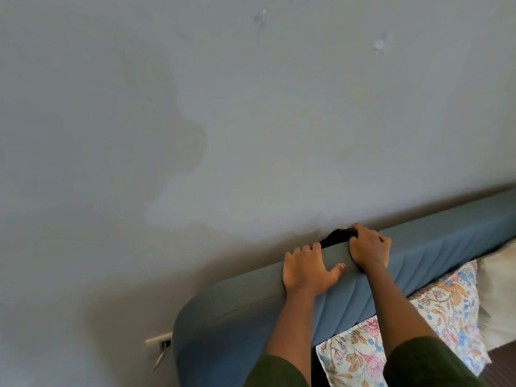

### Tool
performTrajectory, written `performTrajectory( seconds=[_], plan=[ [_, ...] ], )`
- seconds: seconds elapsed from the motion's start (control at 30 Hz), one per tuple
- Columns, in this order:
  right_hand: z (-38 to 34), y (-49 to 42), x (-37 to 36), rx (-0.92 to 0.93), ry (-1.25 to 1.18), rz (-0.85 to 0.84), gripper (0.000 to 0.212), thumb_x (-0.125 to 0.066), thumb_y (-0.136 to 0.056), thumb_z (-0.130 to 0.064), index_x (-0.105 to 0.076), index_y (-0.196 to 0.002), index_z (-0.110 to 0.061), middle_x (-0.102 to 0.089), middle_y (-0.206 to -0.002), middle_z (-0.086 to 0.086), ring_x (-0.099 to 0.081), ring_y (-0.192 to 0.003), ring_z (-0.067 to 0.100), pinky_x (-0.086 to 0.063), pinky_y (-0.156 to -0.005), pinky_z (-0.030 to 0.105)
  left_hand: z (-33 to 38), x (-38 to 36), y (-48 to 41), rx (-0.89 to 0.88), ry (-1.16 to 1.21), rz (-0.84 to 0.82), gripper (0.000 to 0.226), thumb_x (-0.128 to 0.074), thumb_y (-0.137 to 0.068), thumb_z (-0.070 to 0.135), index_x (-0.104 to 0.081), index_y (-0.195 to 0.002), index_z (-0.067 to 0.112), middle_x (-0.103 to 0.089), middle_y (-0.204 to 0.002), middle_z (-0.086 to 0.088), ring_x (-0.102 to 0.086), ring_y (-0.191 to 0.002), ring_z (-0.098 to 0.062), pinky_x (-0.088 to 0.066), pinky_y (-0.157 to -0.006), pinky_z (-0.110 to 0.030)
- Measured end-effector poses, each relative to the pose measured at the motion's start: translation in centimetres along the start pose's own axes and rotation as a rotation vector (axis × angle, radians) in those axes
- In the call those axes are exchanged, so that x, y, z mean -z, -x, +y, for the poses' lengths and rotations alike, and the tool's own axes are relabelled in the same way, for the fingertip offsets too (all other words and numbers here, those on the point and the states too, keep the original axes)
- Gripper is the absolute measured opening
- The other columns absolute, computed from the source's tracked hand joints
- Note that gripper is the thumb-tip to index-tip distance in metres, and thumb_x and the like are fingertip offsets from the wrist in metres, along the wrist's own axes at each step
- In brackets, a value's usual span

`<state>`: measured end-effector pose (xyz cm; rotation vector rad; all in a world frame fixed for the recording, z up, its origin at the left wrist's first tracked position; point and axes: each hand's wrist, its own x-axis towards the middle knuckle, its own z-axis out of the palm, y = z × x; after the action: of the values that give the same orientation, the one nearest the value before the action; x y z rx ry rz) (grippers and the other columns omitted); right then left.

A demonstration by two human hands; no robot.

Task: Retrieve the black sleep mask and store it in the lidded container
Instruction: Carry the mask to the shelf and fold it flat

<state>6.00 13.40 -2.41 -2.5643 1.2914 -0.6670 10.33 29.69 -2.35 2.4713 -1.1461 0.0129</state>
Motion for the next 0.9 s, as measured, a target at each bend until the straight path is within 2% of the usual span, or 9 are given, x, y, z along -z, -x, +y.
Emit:
performTrajectory(
  seconds=[0.2,0.37,0.47,0.57,0.63,0.7,0.77,0.9],
  plan=[
    [-0.2,-0.2,0.2,-0.005,0.079,-0.039,0.029,-0.04,-0.086,-0.013,-0.06,-0.104,-0.022,-0.068,-0.1,0.007,-0.056,-0.106,0.024,-0.029,-0.095,0.038,0.1,0.4,0.0,0.023,0.033,-0.024,0.058,-0.043,-0.084,0.059,-0.051,-0.12,0.014,-0.061,-0.12,-0.012,-0.054,-0.113,-0.033,-0.038,-0.092,-0.042],
    [-0.3,-0.1,0.4,0.0,0.116,-0.05,0.029,-0.041,-0.086,-0.013,-0.058,-0.108,-0.02,-0.068,-0.099,0.008,-0.057,-0.104,0.025,-0.031,-0.094,0.038,-0.2,2.0,0.5,0.036,0.338,-0.053,0.039,-0.046,-0.088,0.046,-0.059,-0.119,0.024,-0.065,-0.122,-0.005,-0.056,-0.114,-0.026,-0.041,-0.097,-0.037],
    [-1.7,0.9,1.1,-0.044,0.096,-0.04,0.03,-0.045,-0.084,-0.011,-0.056,-0.111,-0.014,-0.067,-0.101,0.014,-0.056,-0.106,0.032,-0.035,-0.093,0.04,-1.0,3.2,0.8,0.061,0.599,-0.123,0.029,-0.053,-0.09,0.032,-0.065,-0.113,0.019,-0.068,-0.114,-0.003,-0.06,-0.106,-0.019,-0.044,-0.086,-0.025],
    [-5.8,2.9,2.3,-0.019,-0.116,0.039,0.033,-0.046,-0.078,-0.009,-0.057,-0.109,-0.01,-0.065,-0.105,0.019,-0.059,-0.101,0.037,-0.044,-0.083,0.041,-2.3,5.1,0.8,0.234,1.0,-0.16,0.03,-0.049,-0.095,0.025,-0.062,-0.116,0.008,-0.063,-0.104,-0.004,-0.058,-0.089,-0.013,-0.042,-0.073,-0.015],
    [-9.8,4.9,3.7,0.049,-0.337,0.127,0.042,-0.038,-0.071,-0.012,-0.059,-0.107,-0.008,-0.065,-0.102,0.019,-0.06,-0.096,0.039,-0.047,-0.076,0.043,-3.9,6.9,1.0,0.371,1.202,-0.188,0.041,-0.037,-0.098,0.038,-0.059,-0.112,0.007,-0.064,-0.099,-0.007,-0.06,-0.078,-0.014,-0.046,-0.071,-0.02],
    [-13.6,7.4,5.1,0.127,-0.519,0.206,0.05,-0.035,-0.064,-0.013,-0.059,-0.108,-0.011,-0.064,-0.101,0.014,-0.058,-0.096,0.035,-0.048,-0.075,0.042,-6.1,8.5,2.0,0.433,1.333,-0.199,0.055,-0.026,-0.096,0.052,-0.059,-0.106,0.009,-0.066,-0.092,-0.009,-0.063,-0.076,-0.02,-0.051,-0.071,-0.028],
    [-17.3,9.7,6.2,0.248,-0.66,0.202,0.051,-0.036,-0.063,-0.011,-0.059,-0.109,-0.017,-0.063,-0.102,0.007,-0.057,-0.097,0.027,-0.049,-0.074,0.037,-8.6,10.5,3.5,0.461,1.418,-0.155,0.067,-0.019,-0.093,0.059,-0.058,-0.11,0.007,-0.067,-0.094,-0.013,-0.065,-0.077,-0.024,-0.053,-0.072,-0.033],
    [-23.7,13.3,7.7,0.476,-0.865,0.096,0.05,-0.037,-0.066,-0.008,-0.059,-0.109,-0.017,-0.062,-0.102,0.0,-0.058,-0.095,0.018,-0.043,-0.071,0.02,-13.6,15.6,7.7,0.542,1.39,0.036,0.075,-0.018,-0.089,0.065,-0.052,-0.122,0.007,-0.063,-0.116,-0.021,-0.067,-0.086,-0.031,-0.055,-0.077,-0.04]
  ],
)
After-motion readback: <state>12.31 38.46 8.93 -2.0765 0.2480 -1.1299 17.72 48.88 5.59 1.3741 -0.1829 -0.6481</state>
